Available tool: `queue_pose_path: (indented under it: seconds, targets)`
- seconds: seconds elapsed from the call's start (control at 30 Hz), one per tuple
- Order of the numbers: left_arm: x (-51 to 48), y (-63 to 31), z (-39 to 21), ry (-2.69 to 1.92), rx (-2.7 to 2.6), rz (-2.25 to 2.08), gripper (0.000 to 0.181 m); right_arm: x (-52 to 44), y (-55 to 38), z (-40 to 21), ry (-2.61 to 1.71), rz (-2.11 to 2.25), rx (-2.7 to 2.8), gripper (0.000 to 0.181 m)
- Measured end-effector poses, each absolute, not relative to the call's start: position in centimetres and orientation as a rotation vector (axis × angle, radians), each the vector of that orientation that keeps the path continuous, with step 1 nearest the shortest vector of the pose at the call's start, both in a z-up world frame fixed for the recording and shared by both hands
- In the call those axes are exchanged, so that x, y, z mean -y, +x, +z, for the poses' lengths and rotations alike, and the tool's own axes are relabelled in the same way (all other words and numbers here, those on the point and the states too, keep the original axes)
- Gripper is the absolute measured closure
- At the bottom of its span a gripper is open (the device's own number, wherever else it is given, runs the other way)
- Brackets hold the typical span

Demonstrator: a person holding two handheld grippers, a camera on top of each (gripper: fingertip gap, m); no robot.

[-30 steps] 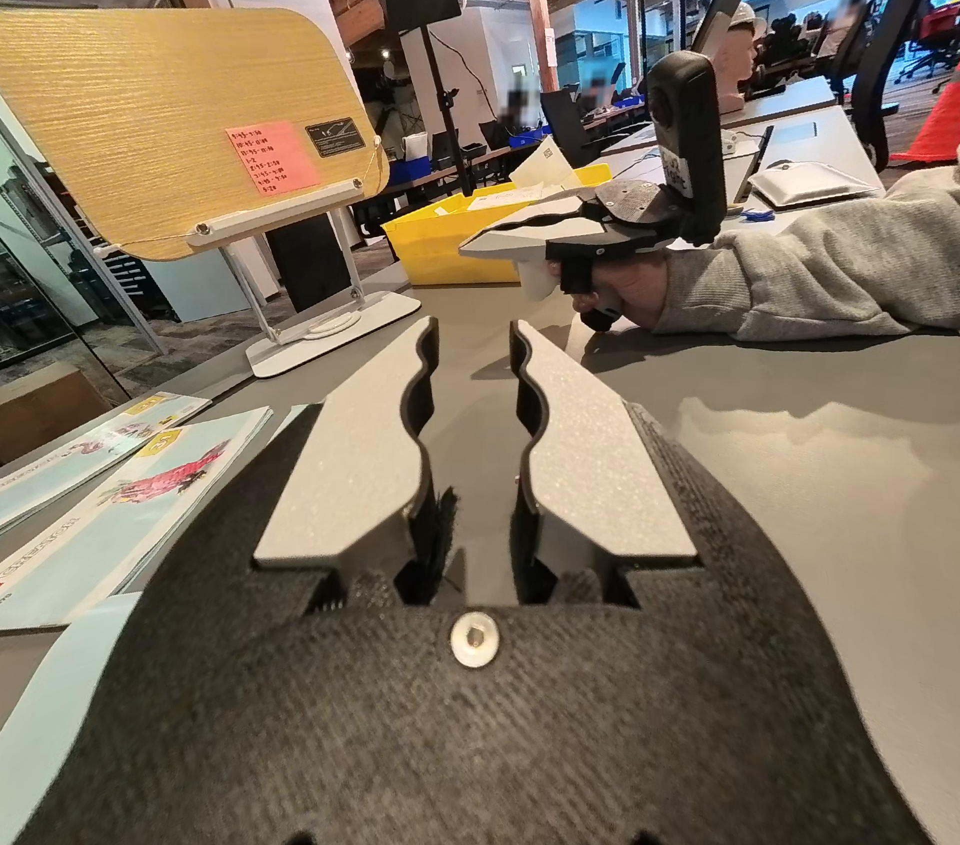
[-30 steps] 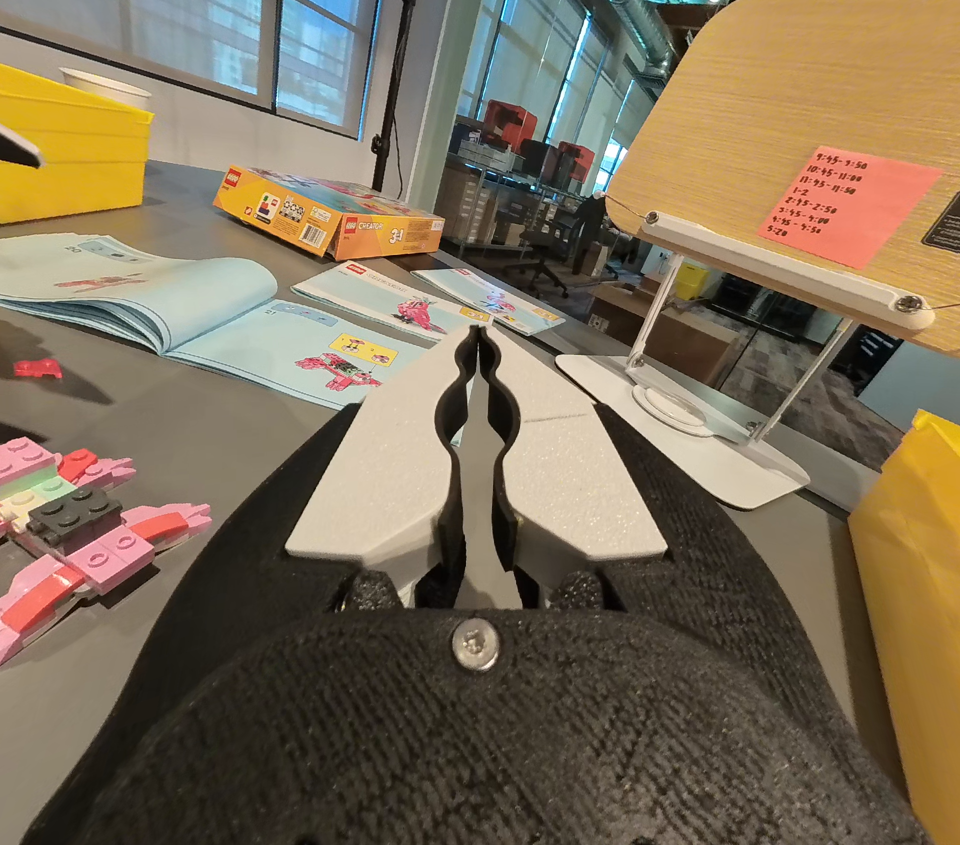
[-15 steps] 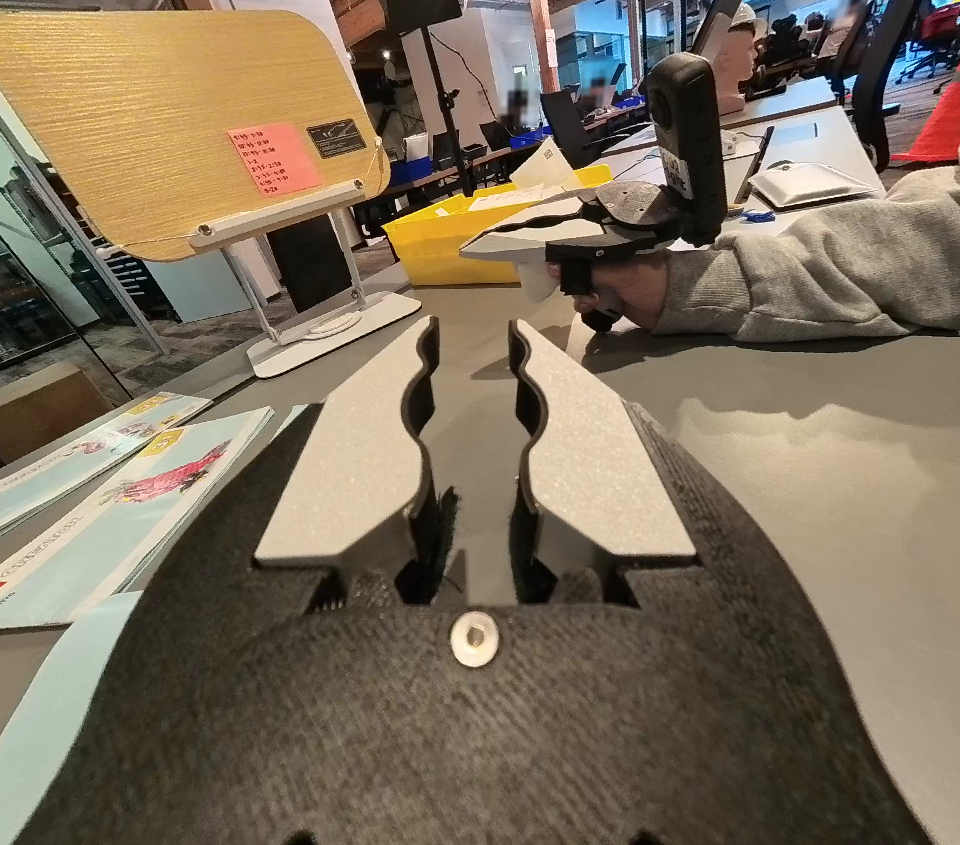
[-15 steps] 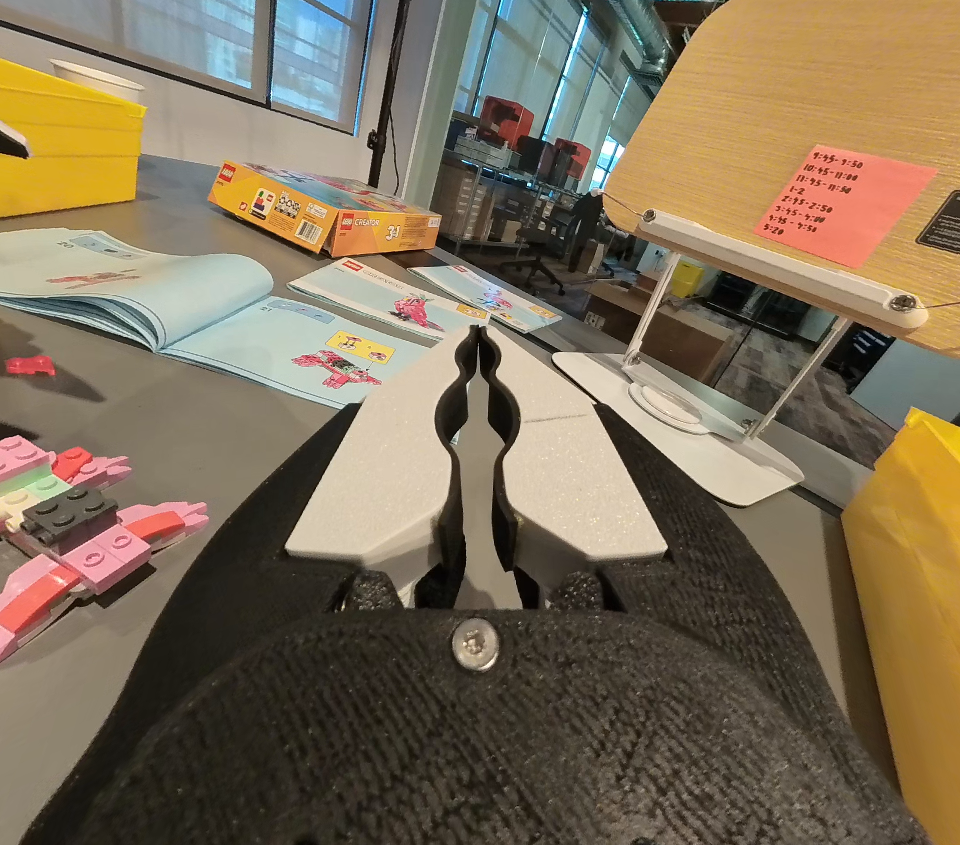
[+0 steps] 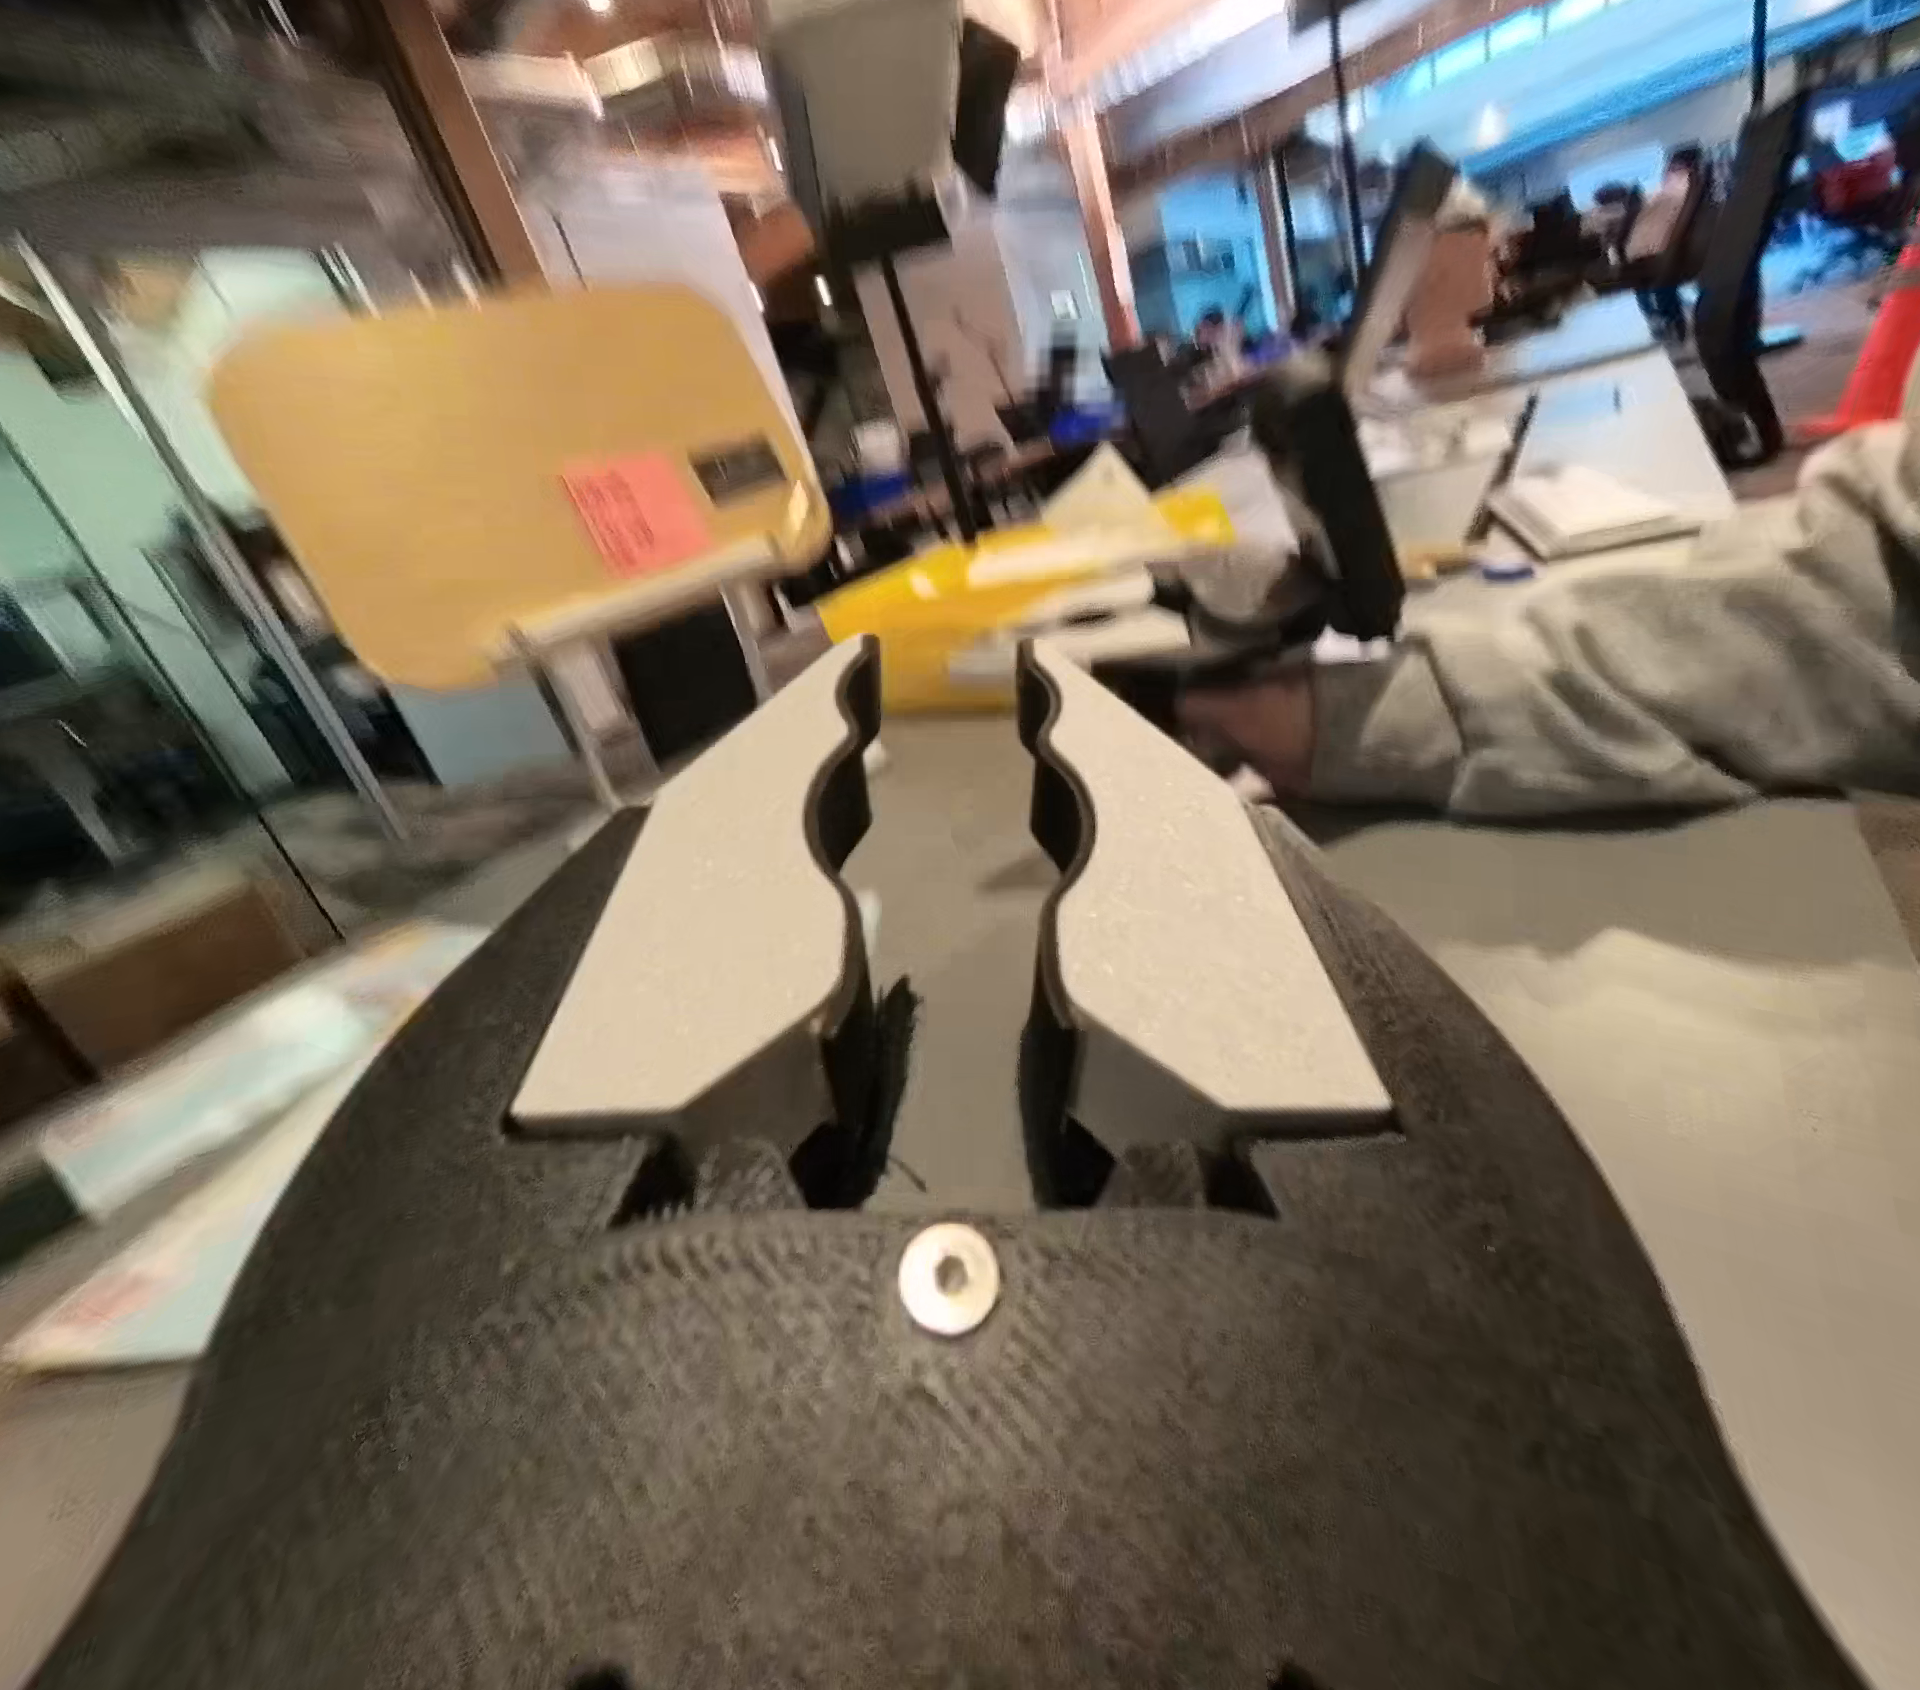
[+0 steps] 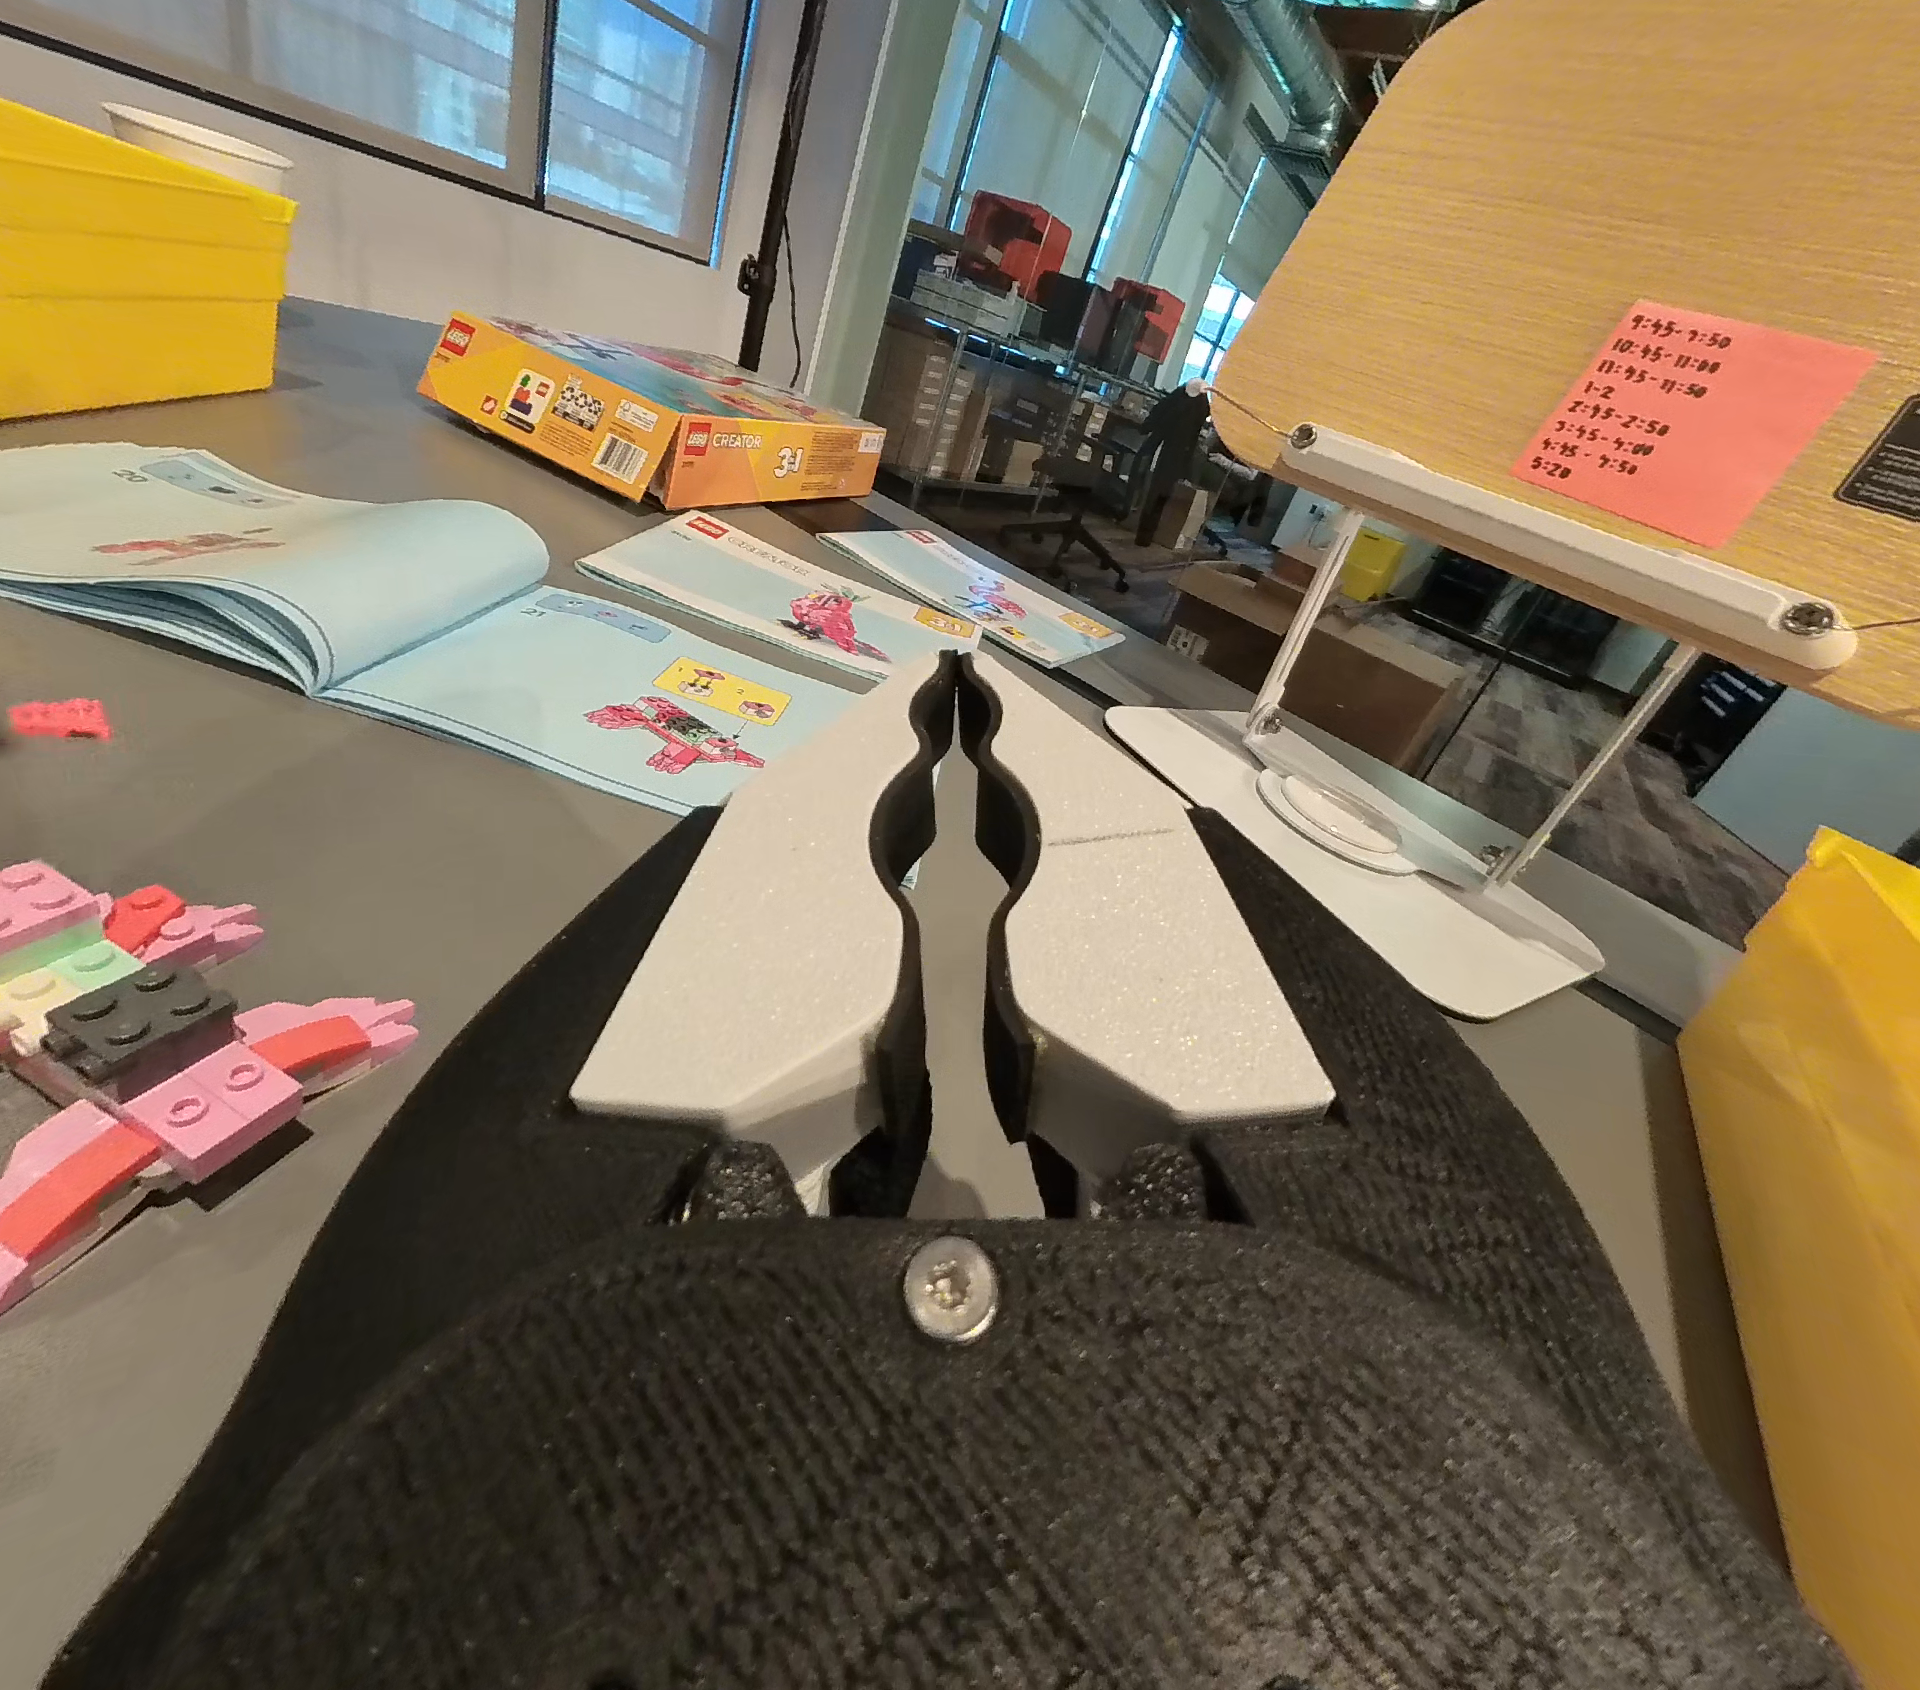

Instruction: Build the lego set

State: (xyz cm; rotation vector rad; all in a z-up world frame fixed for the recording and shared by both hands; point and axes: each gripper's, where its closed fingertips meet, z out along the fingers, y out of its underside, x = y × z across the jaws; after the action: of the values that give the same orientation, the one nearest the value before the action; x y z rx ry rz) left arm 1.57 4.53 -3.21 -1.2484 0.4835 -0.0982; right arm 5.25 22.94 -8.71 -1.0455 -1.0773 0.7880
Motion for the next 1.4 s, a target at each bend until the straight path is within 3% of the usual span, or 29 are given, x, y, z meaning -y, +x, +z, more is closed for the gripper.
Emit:
queue_pose_path:
  seconds: [0.13, 0.3, 0.5, 0.6, 0.87, 1.4]
  targets:
    - [-0.7, -5.9, 2.7, -1.271, -0.252, 0.262, 0.160, -22.8, 5.1, -8.7, -1.037, 0.794, 1.085, 0.181]
    - [4.9, -19.6, 3.6, -1.640, 0.062, 0.584, 0.168, -23.6, 5.0, -8.6, -1.043, 0.807, 1.070, 0.181]
    - [8.1, -27.6, -8.0, -2.403, 0.419, 0.115, 0.181, -24.0, 5.0, -8.5, -1.050, 0.821, 1.054, 0.181]
    - [8.3, -31.2, -12.1, -2.556, 0.463, 0.161, 0.181, -23.6, 4.8, -8.6, -1.042, 0.809, 1.078, 0.181]
    - [6.6, -33.9, -16.3, -2.509, 0.791, -0.126, 0.176, -23.2, 4.7, -8.8, -1.035, 0.804, 1.096, 0.181]
    - [6.5, -34.6, -18.6, -2.524, 0.841, -0.064, 0.167, -22.7, 4.3, -9.0, -1.023, 0.794, 1.133, 0.181]
